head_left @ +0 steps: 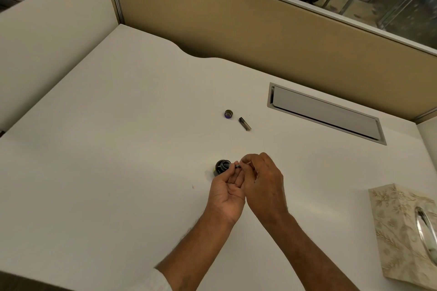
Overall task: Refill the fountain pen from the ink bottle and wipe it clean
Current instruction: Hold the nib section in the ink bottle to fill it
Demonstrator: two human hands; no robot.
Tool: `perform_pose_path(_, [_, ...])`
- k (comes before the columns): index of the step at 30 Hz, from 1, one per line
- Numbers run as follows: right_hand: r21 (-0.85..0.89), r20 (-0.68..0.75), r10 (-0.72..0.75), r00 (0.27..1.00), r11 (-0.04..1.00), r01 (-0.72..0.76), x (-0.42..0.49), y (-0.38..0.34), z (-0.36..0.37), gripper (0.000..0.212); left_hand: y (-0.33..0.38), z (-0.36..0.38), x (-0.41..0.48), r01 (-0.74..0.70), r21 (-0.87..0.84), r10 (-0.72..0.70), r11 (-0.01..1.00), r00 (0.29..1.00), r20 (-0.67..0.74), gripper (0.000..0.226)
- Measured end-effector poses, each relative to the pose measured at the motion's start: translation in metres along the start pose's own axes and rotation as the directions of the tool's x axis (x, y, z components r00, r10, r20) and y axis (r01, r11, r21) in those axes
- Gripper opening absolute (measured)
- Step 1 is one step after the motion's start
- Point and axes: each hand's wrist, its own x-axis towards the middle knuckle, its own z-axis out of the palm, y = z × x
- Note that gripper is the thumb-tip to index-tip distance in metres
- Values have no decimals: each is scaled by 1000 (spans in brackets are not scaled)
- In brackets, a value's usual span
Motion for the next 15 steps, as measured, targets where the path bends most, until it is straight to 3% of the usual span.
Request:
perform_pose_path(7, [1,-18,23,1000,1000,-23,-1,-2,3,13,0,-3,2,12,-6,-12,1000,1000,13,20])
perform_pose_path(15, [18,-16,65,998,998,-65,-2,-4,2,11,-1,1,-2,12,-9,-12,1000,1000,14,13])
